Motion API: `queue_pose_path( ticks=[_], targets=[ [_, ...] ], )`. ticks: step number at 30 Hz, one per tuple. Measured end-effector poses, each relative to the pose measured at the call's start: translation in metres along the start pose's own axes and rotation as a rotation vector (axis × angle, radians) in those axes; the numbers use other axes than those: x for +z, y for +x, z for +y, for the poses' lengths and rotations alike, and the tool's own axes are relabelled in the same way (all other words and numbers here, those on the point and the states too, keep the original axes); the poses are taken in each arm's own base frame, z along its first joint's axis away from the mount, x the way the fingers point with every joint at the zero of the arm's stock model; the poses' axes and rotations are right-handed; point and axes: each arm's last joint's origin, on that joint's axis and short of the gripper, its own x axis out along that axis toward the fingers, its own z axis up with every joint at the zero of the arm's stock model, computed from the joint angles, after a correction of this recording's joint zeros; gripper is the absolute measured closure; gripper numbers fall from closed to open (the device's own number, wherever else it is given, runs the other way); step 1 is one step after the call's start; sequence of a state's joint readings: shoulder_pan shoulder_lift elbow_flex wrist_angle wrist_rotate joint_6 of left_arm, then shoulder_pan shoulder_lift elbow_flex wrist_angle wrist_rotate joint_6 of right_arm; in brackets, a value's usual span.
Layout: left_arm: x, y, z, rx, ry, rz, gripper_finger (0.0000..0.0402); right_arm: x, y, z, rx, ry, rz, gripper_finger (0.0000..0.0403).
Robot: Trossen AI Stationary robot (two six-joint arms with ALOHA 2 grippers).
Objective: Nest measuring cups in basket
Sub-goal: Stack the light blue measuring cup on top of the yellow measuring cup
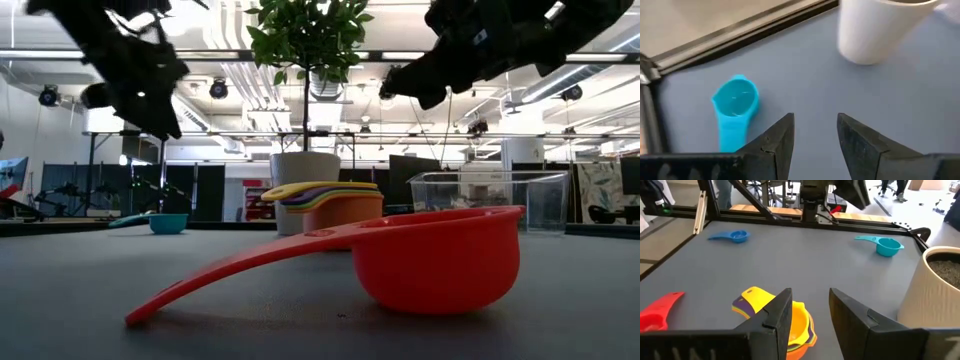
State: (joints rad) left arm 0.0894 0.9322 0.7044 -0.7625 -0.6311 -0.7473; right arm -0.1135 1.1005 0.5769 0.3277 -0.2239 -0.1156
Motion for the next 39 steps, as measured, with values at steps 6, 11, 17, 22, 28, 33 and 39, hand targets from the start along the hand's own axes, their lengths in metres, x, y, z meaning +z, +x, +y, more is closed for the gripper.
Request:
queue_pose_path(
  ticks=[6,11,17,22,28,33,39],
  targets=[
    [0.022,0.035,0.004,0.079,0.076,0.152,0.0270,-0.003,0.000,0.000,0.001,-0.005,0.008,0.0284],
    [0.028,0.066,0.021,0.135,0.091,0.283,0.0270,-0.003,0.000,0.001,0.004,-0.004,0.011,0.0284],
    [0.033,0.095,0.040,0.172,0.090,0.364,0.0270,-0.004,0.000,0.001,0.006,-0.009,0.020,0.0284],
    [0.032,0.119,0.049,0.188,0.105,0.419,0.0268,-0.004,0.000,0.001,0.006,-0.012,0.021,0.0284],
    [0.029,0.144,0.055,0.174,0.131,0.451,0.0238,-0.005,0.000,0.001,0.007,-0.012,0.031,0.0284],
    [0.027,0.160,0.065,0.201,0.118,0.473,0.0214,-0.006,0.000,0.001,0.008,-0.015,0.034,0.0284],
    [0.023,0.170,0.074,0.195,0.084,0.513,0.0243,-0.008,0.000,0.001,0.011,-0.026,0.054,0.0284]
  ],
)
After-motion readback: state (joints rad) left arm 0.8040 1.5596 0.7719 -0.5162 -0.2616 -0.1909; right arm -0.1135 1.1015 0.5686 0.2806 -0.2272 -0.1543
